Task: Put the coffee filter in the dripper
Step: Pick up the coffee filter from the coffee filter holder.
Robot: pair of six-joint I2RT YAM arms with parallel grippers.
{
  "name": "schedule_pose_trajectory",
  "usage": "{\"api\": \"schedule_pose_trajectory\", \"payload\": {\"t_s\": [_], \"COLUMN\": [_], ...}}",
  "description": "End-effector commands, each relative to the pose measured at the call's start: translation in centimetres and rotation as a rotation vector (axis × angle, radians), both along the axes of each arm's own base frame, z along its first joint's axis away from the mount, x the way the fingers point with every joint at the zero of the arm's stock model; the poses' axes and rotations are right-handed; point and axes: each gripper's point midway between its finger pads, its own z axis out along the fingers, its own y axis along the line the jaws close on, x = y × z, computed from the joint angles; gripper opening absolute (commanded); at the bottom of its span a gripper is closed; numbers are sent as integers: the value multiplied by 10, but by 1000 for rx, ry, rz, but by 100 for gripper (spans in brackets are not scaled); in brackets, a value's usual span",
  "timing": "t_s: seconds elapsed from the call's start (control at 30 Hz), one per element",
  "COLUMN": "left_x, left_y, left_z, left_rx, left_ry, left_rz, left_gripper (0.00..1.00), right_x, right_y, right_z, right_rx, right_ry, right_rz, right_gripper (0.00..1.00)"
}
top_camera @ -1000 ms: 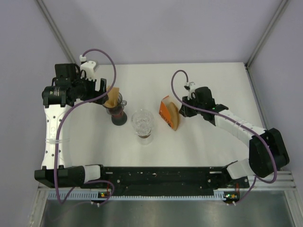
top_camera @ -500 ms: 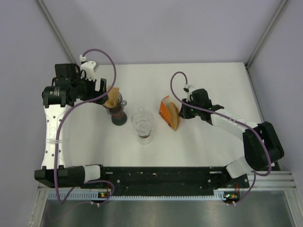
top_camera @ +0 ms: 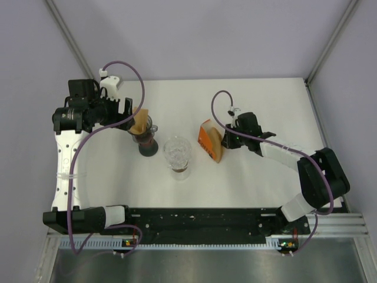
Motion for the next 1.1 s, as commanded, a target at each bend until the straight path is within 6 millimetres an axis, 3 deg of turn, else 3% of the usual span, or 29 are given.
{"api": "schedule_pose_trajectory", "payload": {"t_s": [0.0,0.1,0.27,0.37,0.73,0.9,1.07], "left_x": [-5,-5,-6,-6,-5,-5,-5], "left_y": [-2,-1,-1,-1,-1,-2,-4], "left_z": [4,5,5,5,6,7,8], "left_rx": [-3,-1,0,0,-2,-4,-13], "left_ry": [-12,-15,-17,-17,-19,-21,-18], "left_rz": [-14,-11,-12,-12,-15,-17,-26], "left_gripper": [95,95,95,95,95,95,95], "right_x": [15,15,15,15,6,4,1], "right_y": [9,13,13,11,-8,-13,-12], "right_z": [11,9,8,15,65,79,114], "right_rx": [62,75,75,72,-12,-32,-42], "right_ry": [-57,-54,-56,-75,-236,-259,-328], "right_rz": [-2,6,7,11,34,39,98], "right_gripper": [17,16,0,0,0,0,0]}}
